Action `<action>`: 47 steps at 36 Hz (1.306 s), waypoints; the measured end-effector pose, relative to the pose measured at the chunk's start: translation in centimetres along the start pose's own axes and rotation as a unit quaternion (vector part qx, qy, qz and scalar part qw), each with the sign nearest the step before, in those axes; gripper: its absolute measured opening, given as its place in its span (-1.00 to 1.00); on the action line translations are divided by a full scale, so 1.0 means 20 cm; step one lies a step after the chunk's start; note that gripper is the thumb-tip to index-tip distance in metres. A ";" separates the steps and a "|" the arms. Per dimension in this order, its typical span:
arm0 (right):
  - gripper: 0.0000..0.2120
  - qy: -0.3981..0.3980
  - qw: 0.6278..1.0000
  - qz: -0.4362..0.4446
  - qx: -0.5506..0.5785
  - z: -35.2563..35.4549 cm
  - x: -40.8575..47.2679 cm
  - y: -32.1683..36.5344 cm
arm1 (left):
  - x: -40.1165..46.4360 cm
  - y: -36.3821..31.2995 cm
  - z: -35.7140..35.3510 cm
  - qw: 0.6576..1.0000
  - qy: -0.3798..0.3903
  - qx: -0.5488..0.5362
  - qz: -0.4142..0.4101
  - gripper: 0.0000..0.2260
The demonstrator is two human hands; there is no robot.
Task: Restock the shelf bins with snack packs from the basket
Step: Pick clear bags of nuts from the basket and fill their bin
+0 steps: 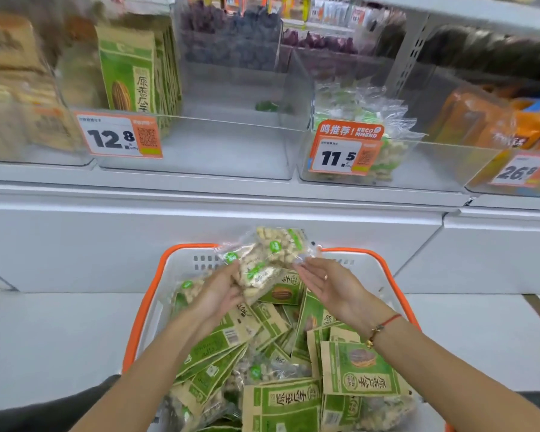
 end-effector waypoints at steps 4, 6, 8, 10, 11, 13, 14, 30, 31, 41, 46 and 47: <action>-0.81 -0.027 0.997 0.008 -0.068 -0.02 -0.05 -0.05 | -0.01 -0.02 -0.10 0.998 0.008 -0.048 -0.037 -0.36; -0.82 -0.045 0.990 0.017 -0.135 -0.04 -0.08 -0.07 | -0.05 -0.04 -0.15 0.998 0.017 -0.031 -0.058 -0.32; -0.81 -0.044 0.976 0.035 -0.209 -0.06 -0.11 -0.09 | -0.05 -0.02 -0.16 0.997 -0.003 -0.020 -0.068 -0.16; -0.80 -0.036 0.961 0.044 -0.269 -0.08 -0.15 -0.10 | -0.03 -0.01 -0.15 0.996 -0.045 -0.033 -0.065 0.04; -0.82 -0.029 0.955 0.044 -0.293 -0.08 -0.16 -0.10 | -0.02 0.00 -0.13 0.995 -0.063 -0.033 -0.064 0.10; -0.78 -0.015 0.939 0.041 -0.342 -0.09 -0.18 -0.08 | -0.03 -0.05 -0.13 0.993 -0.088 -0.011 -0.072 0.09; -0.68 -0.015 0.927 0.049 -0.371 -0.09 -0.19 -0.05 | -0.04 -0.09 -0.14 0.991 -0.099 -0.001 -0.089 0.05; -0.46 0.165 0.819 0.259 -0.485 -0.13 -0.39 0.74 | -0.19 -0.81 -0.51 0.910 -0.031 0.242 -0.335 -0.28; -0.46 0.166 0.822 0.267 -0.475 -0.12 -0.41 0.78 | -0.20 -0.85 -0.54 0.890 -0.055 0.283 -0.353 -0.27; -0.52 0.074 0.802 0.374 -0.459 0.07 -0.52 1.17 | -0.18 -1.20 -0.92 0.764 -0.048 0.465 -0.446 -0.44; -0.43 0.023 0.736 0.501 -0.455 0.10 -0.58 1.39 | -0.08 -1.35 -1.08 0.749 0.036 0.450 -0.486 -0.44; -0.41 0.007 0.723 0.523 -0.451 0.12 -0.58 1.44 | -0.07 -1.39 -1.10 0.739 0.045 0.455 -0.495 -0.42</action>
Point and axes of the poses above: each hand's wrist, its own x-axis towards the middle knuckle, its own z-axis out of the back of the hand, y = z × x, the point moved 6 cm from there along x, towards the middle knuckle, and after that the axes turned 1 degree about -z, right-handed, at the moved point
